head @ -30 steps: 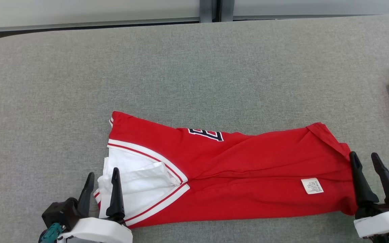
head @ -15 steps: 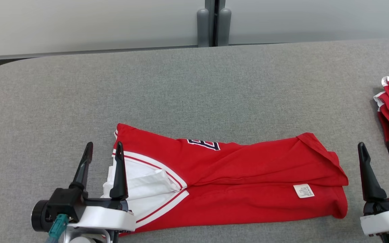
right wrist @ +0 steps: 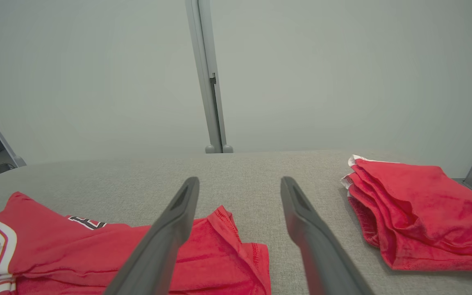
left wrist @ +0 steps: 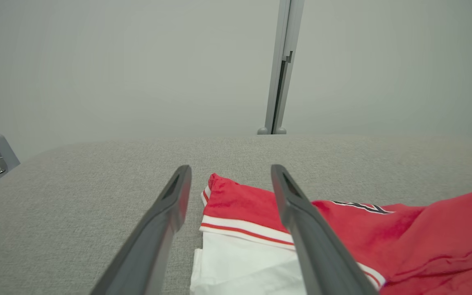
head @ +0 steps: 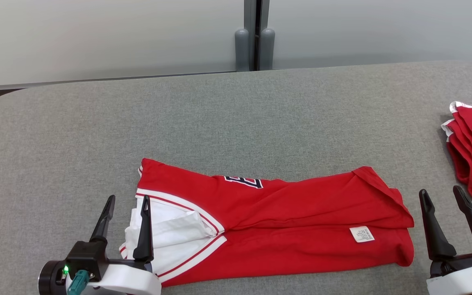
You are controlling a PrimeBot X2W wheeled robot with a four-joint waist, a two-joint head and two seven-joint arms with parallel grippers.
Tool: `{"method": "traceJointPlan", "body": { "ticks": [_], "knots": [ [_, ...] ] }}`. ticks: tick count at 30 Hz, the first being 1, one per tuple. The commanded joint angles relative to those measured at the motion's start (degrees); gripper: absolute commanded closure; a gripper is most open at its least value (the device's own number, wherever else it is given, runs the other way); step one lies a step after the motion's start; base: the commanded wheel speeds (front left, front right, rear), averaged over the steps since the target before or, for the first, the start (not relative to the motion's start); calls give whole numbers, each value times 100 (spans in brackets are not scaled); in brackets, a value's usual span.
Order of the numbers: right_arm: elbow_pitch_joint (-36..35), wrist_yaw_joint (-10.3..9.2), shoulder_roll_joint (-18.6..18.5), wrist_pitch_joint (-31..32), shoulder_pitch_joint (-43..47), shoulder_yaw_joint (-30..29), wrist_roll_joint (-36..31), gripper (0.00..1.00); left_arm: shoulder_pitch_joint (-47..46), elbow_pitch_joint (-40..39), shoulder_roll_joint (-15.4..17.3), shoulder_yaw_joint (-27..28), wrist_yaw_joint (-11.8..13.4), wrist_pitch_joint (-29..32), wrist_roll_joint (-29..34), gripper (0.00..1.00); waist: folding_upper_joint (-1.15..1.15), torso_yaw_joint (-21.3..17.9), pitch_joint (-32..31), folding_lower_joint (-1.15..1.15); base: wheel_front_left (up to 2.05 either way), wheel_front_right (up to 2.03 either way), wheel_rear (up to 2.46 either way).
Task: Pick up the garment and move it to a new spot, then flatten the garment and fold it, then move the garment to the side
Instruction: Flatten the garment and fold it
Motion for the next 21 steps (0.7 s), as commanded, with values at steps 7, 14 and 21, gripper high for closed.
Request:
{"method": "traceJointPlan", "body": {
  "ticks": [7,14,21],
  "knots": [
    [23,0,24,22,12,-45,53,0,-102,52,48,7,39,33,-48,0,0,12,17,0,0,0,0],
    [229,0,-38,0,-132,-102,67,0,-204,0,60,-16,67,46,-35,0,0,70,142,0,0,0,0],
    [1198,0,-101,-38,-618,75,279,0,-519,-59,-9,-85,65,44,13,0,0,219,580,0,0,0,0]
  ]
}}
